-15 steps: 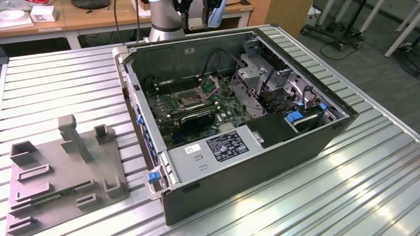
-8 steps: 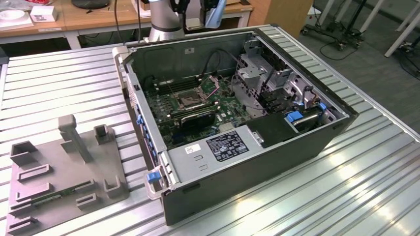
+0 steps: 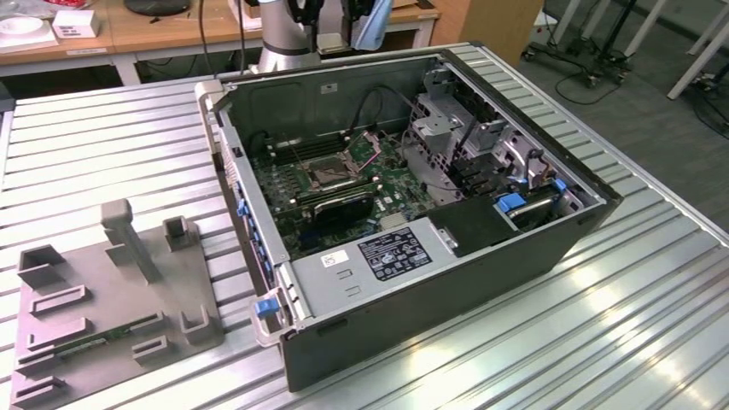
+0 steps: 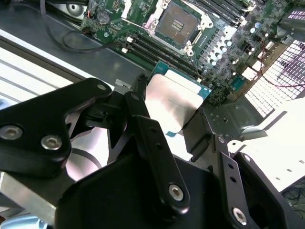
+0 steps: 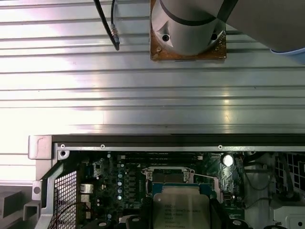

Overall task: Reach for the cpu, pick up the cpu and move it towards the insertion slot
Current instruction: 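Pick up the cpu and move it towards the insertion slot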

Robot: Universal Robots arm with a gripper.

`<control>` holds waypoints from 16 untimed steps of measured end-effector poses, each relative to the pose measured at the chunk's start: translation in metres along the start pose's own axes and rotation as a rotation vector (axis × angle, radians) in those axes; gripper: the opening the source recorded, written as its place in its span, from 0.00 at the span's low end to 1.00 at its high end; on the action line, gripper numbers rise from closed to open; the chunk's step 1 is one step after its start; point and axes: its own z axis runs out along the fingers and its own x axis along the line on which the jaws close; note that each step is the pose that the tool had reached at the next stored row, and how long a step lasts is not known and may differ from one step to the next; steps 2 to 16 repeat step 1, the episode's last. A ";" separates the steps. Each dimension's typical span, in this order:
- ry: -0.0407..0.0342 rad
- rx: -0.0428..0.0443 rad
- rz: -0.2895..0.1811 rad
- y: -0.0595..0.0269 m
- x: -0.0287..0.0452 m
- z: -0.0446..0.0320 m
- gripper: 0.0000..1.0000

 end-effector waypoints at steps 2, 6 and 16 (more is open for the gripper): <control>0.0000 -0.0001 0.000 0.0000 0.0000 0.0000 0.55; 0.0000 -0.0001 0.000 0.0000 0.0000 0.0000 0.55; 0.0000 -0.0001 0.000 0.0000 0.0000 0.0000 0.55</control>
